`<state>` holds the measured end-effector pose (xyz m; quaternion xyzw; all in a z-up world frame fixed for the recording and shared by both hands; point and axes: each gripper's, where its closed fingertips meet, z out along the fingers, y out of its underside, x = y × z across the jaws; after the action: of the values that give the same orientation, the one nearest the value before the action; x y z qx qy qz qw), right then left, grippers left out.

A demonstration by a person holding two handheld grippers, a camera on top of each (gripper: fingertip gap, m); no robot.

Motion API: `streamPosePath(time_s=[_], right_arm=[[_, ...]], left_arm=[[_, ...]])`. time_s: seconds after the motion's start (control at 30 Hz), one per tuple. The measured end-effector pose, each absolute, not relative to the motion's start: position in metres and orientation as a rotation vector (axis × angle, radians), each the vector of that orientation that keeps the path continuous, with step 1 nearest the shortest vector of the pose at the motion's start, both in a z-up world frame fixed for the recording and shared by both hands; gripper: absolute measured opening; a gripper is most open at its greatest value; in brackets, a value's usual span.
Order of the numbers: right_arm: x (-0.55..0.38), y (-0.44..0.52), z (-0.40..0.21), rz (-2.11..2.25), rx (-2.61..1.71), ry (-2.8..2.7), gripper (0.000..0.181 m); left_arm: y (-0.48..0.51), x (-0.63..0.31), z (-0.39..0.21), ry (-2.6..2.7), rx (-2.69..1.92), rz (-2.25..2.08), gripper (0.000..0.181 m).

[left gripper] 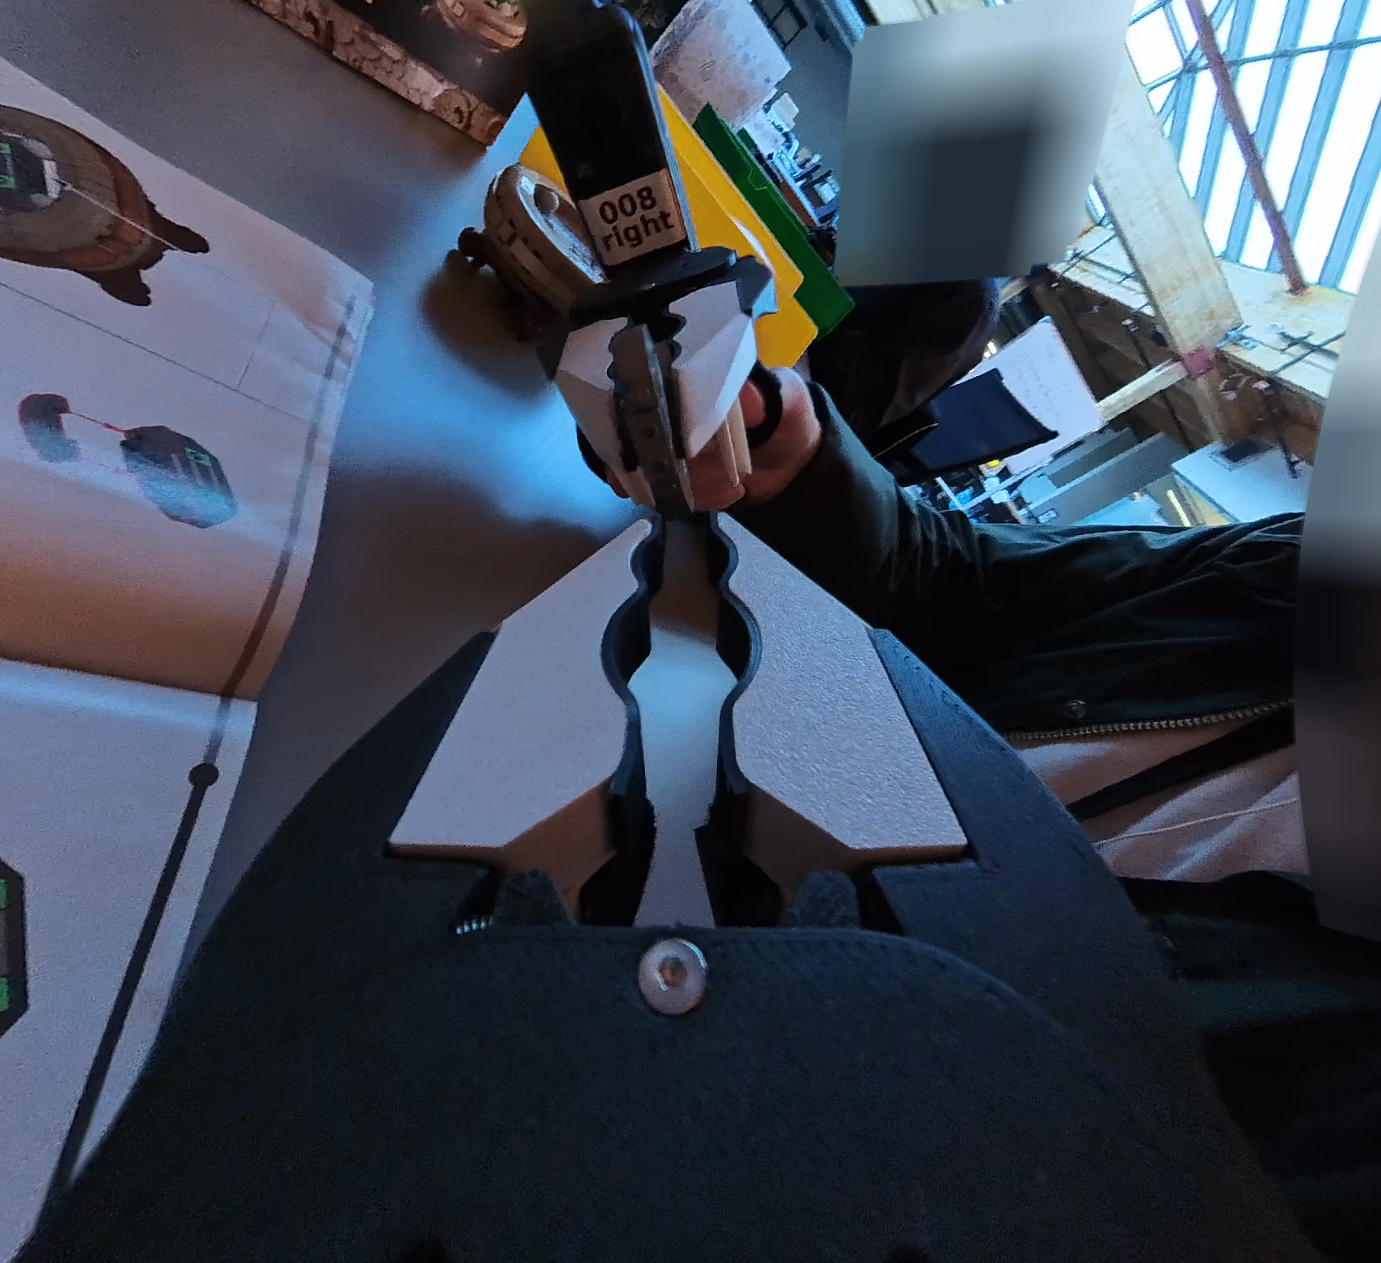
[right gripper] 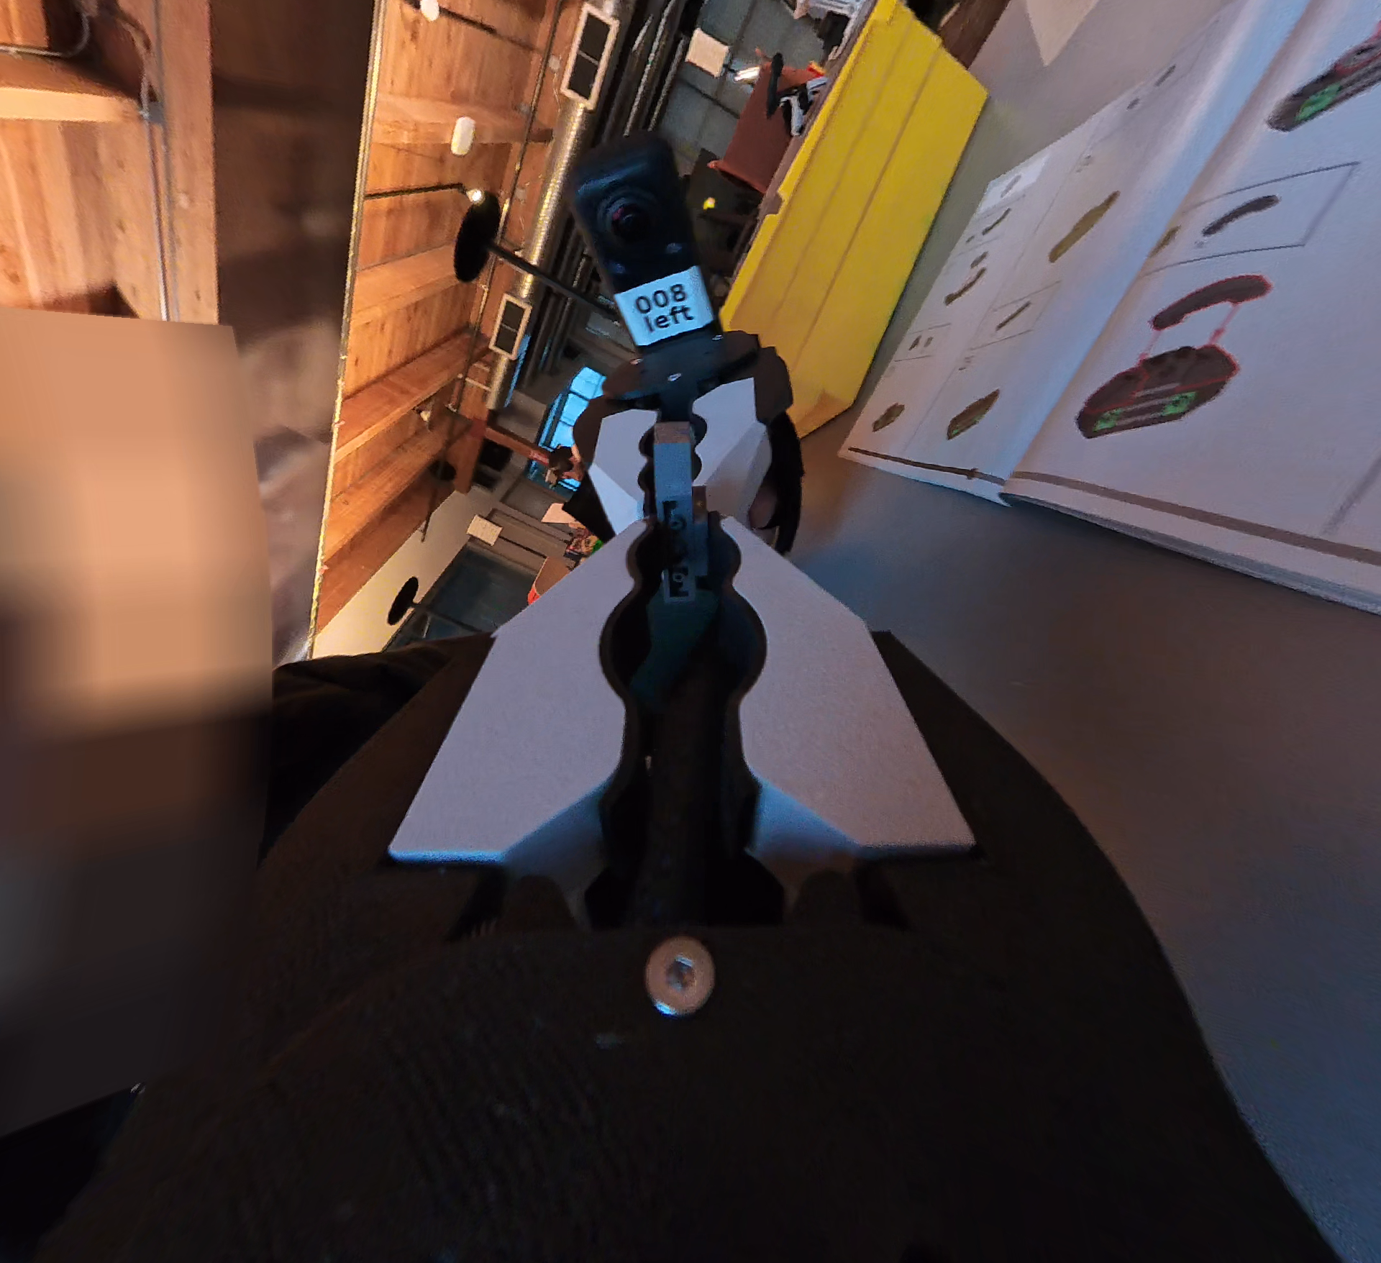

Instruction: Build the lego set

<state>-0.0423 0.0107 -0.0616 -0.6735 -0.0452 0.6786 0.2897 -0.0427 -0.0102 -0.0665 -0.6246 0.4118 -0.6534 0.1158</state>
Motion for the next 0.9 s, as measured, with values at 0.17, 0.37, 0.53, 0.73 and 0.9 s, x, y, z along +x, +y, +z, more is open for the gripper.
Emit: streamPosePath(time_s=[0.17,0.37,0.53,0.73,0.9], right_arm=[[-0.041,0.012,-0.063,1.819,-1.808,-0.093,0.010],[-0.045,0.009,-0.063,1.790,-1.810,-0.158,0.009],[-0.047,0.010,-0.065,1.741,-1.813,-0.195,0.010],[-0.049,0.011,-0.065,1.710,-1.801,-0.205,0.010],[-0.054,0.010,-0.068,1.745,-1.809,-0.190,0.012]], left_arm=[[-0.011,-0.040,-0.071,1.201,-1.854,-1.919,0.008],[-0.004,-0.041,-0.060,1.089,-1.825,-2.016,0.012],[-0.003,-0.041,-0.065,1.136,-1.832,-1.914,0.006],[-0.003,-0.042,-0.067,1.155,-1.846,-1.897,0.006],[-0.006,-0.040,-0.071,1.185,-1.859,-1.870,0.006]])
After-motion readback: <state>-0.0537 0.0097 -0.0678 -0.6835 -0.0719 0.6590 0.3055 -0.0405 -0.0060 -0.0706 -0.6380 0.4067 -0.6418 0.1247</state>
